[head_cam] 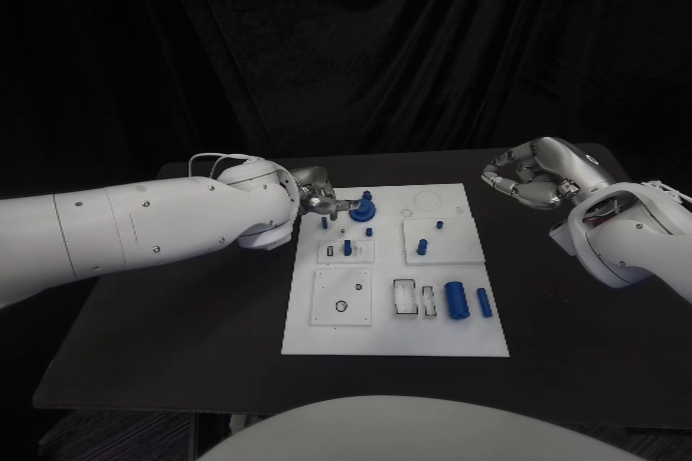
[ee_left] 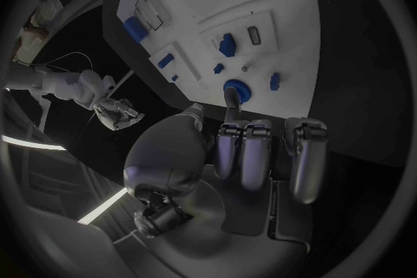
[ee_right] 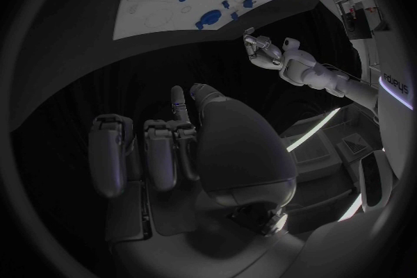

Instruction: Assemble the parts on the task board

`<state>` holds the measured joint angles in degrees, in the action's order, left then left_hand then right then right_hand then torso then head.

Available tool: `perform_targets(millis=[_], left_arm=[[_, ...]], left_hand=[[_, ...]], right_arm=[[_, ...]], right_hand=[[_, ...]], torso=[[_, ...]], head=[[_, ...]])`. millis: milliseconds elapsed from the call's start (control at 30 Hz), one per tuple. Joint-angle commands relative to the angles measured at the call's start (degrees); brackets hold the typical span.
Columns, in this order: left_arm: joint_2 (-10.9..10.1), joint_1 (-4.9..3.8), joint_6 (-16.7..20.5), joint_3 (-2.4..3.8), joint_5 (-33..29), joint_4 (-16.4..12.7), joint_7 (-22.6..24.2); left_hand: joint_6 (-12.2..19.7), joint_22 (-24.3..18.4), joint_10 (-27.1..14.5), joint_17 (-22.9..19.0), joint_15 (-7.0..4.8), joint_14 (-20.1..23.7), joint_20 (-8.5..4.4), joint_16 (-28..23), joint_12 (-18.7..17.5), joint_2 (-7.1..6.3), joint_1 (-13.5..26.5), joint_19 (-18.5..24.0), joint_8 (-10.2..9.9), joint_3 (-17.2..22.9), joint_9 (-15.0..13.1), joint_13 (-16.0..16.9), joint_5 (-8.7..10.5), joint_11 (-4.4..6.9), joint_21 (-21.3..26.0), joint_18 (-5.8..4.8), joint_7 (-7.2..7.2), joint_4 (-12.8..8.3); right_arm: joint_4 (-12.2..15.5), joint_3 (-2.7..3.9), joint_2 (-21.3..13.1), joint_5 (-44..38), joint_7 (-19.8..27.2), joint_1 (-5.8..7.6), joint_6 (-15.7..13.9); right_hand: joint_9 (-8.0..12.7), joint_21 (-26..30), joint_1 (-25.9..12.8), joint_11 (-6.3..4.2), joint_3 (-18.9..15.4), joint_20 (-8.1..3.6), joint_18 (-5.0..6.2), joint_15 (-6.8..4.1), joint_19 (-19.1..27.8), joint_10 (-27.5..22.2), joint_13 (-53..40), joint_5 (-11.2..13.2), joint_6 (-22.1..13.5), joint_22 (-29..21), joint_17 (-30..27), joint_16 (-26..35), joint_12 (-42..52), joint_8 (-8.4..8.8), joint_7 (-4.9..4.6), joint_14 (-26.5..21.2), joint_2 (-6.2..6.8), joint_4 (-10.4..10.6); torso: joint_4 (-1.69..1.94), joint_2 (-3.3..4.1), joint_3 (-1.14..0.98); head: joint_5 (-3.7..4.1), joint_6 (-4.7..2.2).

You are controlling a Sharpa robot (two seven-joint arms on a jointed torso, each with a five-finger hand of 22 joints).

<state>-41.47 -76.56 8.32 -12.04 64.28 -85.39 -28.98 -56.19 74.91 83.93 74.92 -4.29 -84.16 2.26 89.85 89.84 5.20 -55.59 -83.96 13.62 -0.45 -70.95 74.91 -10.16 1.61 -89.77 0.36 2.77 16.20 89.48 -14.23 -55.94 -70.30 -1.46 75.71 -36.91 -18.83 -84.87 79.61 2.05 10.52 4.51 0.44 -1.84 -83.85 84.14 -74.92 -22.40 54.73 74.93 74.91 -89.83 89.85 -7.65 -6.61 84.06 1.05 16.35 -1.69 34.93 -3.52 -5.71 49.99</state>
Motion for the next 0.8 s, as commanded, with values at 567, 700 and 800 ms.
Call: perform_targets(millis=[567,700,800], left_arm=[[10.8,-3.97,-29.2,-0.03,-8.5,16.0,-5.7],[12.9,-3.73,-31.4,-0.03,-8.7,18.3,-6.5],[13.9,-3.28,-32.3,-0.03,-8.8,19.3,-6.8]], left_hand=[[-1.3,15.1,6.1,15.1,0.82,-5.8,0.73,0.1,0.2,-0.44,-7.3,-6.0,-4.8,-1.4,4.9,15.1,2.82,-0.84,-0.2,-0.36,0.43,-1.3],[-1.7,15.1,6.1,15.1,0.92,-5.8,0.83,0.1,0.2,-0.44,-7.0,-6.0,-6.0,-2.1,6.9,15.1,3.59,-0.97,-0.2,-0.36,0.62,-1.2],[-2.0,15.1,6.1,15.1,1.02,-5.8,0.92,0.1,0.2,-0.30,-7.0,-6.0,-6.9,-2.4,8.5,15.1,3.74,-1.08,-0.2,-0.36,0.75,-1.2]], right_arm=[[-0.3,0.05,1.1,-0.2,-0.6,-0.09,-0.5],[-0.2,0.05,1.2,-0.2,-0.6,-0.09,-0.5],[-0.1,0.05,1.2,-0.2,-0.5,-0.09,-0.5]], right_hand=[[0.1,0.1,-0.2,0.34,0.1,0.43,0.99,0.49,-3.0,5.9,-15.1,-0.4,0.4,13.2,15.1,-0.2,0.1,0.32,-0.18,5.9,0.34,0.3],[0.1,0.1,-0.2,0.33,0.1,0.43,1.00,0.49,-3.0,5.9,-15.1,-0.4,0.4,13.2,15.1,-0.2,0.1,0.32,-0.16,5.9,0.33,0.2],[0.1,0.1,-0.2,0.33,0.1,0.43,1.00,0.49,-3.0,5.9,-15.1,-0.4,0.4,13.2,15.1,-0.2,0.1,0.32,-0.16,5.9,0.33,0.2]], torso=[[-0.30,-0.16,-0.28],[-0.29,-0.09,-0.25],[-0.25,0.01,-0.09]], head=[[-0.37,0.01],[-0.27,0.01],[-0.02,0.01]])
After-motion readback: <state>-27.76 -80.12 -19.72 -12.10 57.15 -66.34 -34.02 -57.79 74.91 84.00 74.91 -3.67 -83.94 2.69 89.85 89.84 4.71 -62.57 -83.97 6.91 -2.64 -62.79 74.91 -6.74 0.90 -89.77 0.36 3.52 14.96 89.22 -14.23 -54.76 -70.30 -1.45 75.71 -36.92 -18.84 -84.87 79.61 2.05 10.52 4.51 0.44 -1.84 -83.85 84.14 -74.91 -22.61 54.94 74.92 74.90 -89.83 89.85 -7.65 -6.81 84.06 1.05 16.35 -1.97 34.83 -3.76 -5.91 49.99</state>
